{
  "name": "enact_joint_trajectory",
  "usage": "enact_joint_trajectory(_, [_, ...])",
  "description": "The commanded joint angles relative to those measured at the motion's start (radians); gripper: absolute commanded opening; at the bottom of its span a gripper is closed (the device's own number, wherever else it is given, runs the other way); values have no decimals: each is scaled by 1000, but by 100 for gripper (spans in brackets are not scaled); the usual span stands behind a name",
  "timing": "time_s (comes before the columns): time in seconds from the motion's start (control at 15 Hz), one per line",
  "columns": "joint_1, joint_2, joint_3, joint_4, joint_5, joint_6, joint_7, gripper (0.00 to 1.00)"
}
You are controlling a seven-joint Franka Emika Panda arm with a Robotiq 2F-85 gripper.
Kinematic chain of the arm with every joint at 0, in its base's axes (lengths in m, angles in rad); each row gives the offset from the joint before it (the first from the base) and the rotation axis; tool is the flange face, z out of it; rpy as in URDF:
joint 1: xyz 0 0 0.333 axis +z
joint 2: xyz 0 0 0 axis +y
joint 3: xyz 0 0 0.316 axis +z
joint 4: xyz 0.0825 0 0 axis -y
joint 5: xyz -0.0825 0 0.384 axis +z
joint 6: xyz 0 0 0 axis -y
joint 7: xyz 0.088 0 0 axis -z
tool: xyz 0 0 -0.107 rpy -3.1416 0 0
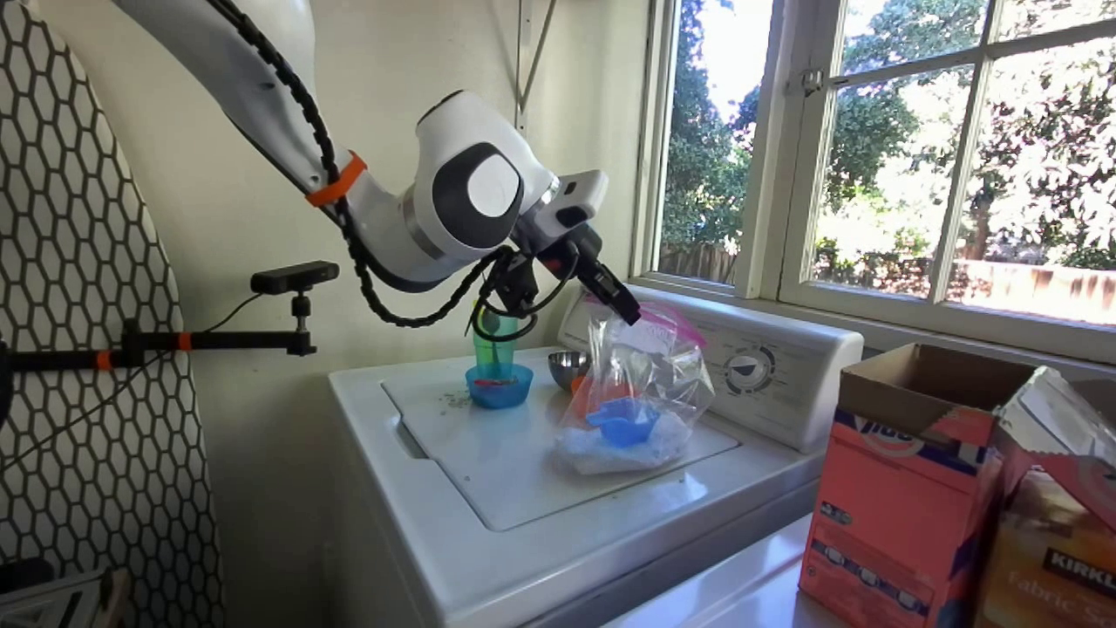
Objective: Remove the plastic bag in the box, then put it down
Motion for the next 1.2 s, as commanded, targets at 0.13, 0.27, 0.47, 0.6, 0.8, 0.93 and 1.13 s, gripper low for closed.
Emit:
enact_joint_trajectory(0.13, [18,7,-7,-74,49,40,-59,0])
enact_joint_trajectory(0.27, [18,7,-10,-71,82,36,-84,0])
enact_joint_trajectory(0.47, [34,-23,-16,-62,216,16,-173,27])
enact_joint_trajectory(0.6, [123,-61,-72,-51,372,-27,-301,40])
enact_joint_trajectory(0.8, [219,-143,-114,-8,615,-150,-539,62])
enact_joint_trajectory(0.93, [285,-200,-182,42,724,-300,-694,77])
enact_joint_trajectory(1.13, [273,-261,-242,119,713,-532,-805,100])
